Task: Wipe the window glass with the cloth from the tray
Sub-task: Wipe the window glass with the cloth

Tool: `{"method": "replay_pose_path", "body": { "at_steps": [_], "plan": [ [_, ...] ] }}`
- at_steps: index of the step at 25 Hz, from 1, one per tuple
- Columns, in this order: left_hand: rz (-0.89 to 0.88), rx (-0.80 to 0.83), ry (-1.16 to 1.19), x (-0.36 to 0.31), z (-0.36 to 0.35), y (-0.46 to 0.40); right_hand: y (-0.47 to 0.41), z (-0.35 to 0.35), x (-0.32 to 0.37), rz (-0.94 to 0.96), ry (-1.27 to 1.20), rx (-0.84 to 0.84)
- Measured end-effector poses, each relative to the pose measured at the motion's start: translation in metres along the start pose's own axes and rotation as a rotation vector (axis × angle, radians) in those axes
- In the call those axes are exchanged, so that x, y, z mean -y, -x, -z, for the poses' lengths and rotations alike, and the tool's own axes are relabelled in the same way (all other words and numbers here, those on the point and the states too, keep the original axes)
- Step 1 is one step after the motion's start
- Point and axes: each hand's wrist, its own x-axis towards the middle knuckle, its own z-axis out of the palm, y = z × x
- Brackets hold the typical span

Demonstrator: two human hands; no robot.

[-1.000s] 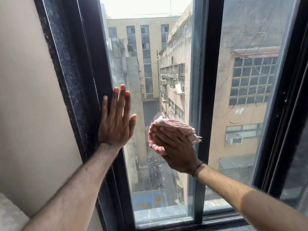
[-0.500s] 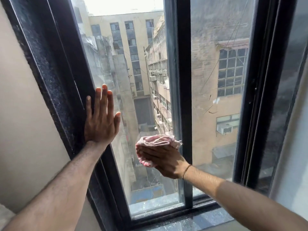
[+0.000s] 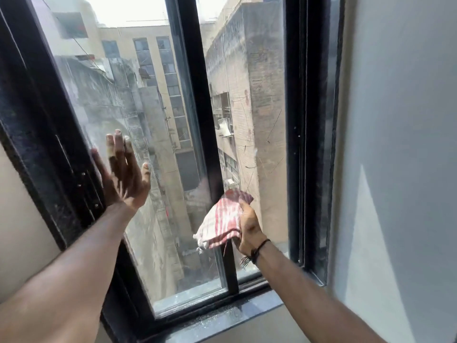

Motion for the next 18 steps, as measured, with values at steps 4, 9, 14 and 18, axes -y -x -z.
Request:
{"method": "replay_pose_path", "body": {
  "at_steps": [4, 9, 14, 18],
  "plan": [
    [-0.315, 0.019, 0.08, -0.076, -0.002, -0.036, 0.003, 0.016, 0.046, 0.037, -0.001, -0.107],
    [-0.28, 0.045, 0.158, -0.146, -0.027, -0.059, -0.042, 0.019, 0.09, 0.309, -0.015, -0.302],
    [-0.167, -0.08, 0.09, -0.162, -0.054, -0.057, -0.131, 0.02, 0.079, 0.596, 0.692, -0.563],
    [-0.175, -0.111, 0.015, -0.164, -0.06, -0.058, -0.176, 0.007, 0.069, 1.0, 1.098, -0.681]
  ]
}}
